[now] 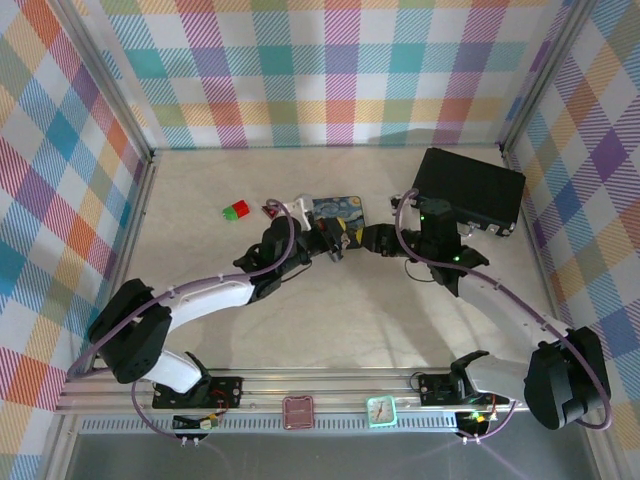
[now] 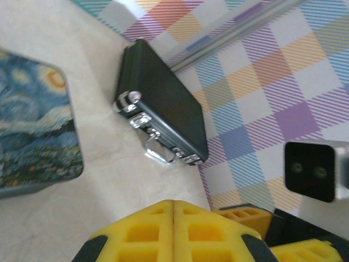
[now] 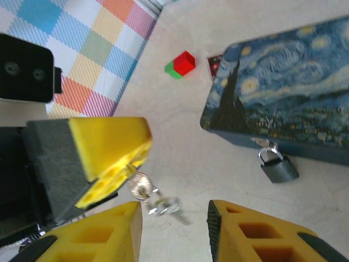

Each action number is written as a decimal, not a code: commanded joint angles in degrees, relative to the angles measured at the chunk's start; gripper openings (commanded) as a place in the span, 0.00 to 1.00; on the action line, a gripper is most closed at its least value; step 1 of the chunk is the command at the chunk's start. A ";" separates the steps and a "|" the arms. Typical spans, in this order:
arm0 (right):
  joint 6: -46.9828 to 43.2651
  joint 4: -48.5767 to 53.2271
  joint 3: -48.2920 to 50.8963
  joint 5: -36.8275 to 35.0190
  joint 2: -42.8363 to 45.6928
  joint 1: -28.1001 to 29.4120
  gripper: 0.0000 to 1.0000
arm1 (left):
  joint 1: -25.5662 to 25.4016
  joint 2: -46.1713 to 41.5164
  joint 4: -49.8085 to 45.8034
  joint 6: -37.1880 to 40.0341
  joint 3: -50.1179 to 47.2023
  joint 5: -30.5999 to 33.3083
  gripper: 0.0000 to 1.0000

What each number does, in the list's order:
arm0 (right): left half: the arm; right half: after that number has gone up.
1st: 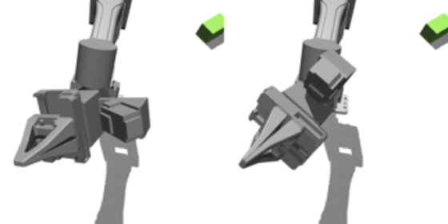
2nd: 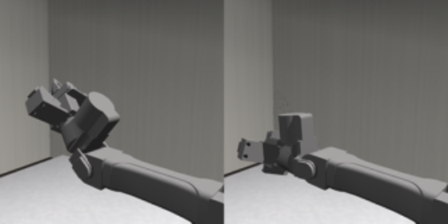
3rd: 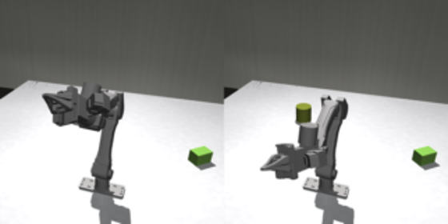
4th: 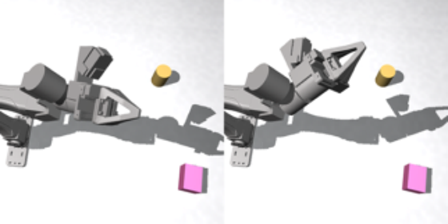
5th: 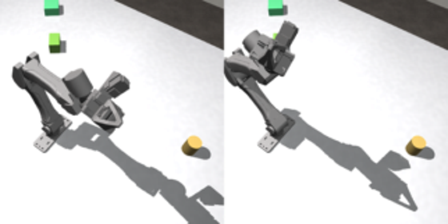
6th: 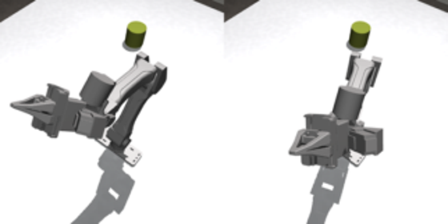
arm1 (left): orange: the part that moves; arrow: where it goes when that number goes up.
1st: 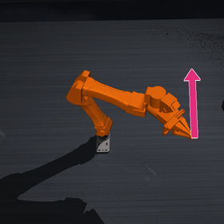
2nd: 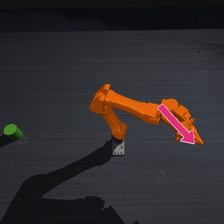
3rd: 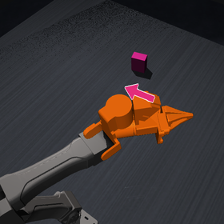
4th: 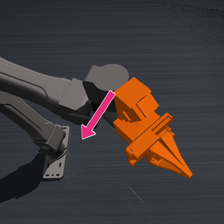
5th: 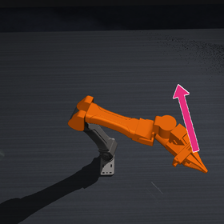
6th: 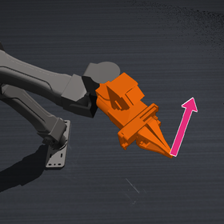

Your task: Unlock a padlock with a key

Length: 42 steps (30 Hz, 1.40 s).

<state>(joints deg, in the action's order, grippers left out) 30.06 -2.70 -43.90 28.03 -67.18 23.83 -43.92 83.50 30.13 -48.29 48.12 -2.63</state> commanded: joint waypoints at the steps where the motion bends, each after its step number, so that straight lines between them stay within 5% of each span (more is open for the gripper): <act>1: -3.26 -5.99 -0.85 5.86 -0.27 -0.46 0.45 | 0.79 -2.65 0.40 7.22 2.18 -5.72 0.00; 10: 1.54 -22.69 2.53 16.13 -1.69 -0.79 0.40 | 0.86 -1.26 5.60 8.00 1.97 -11.33 0.00; 22: 6.25 -31.76 5.66 18.81 -5.07 -0.76 0.33 | 0.90 -2.13 10.81 6.36 0.09 -11.45 0.00; 29: 8.51 -36.50 6.64 18.73 -6.13 -0.85 0.18 | 0.94 -2.80 11.26 6.22 -0.87 -10.46 0.00; 38: 9.73 -38.47 7.00 17.13 -6.30 -0.98 0.26 | 0.90 -3.01 13.29 5.07 -2.48 -9.67 0.00; 42: 11.02 -40.17 7.13 18.13 -7.49 -0.98 0.16 | 0.93 -3.04 13.44 4.92 -2.45 -9.76 0.00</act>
<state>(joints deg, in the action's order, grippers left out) 39.88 -38.59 -37.41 45.19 -73.82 23.03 -43.07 81.91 40.75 -42.98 46.19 -12.43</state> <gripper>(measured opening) 0.178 0.054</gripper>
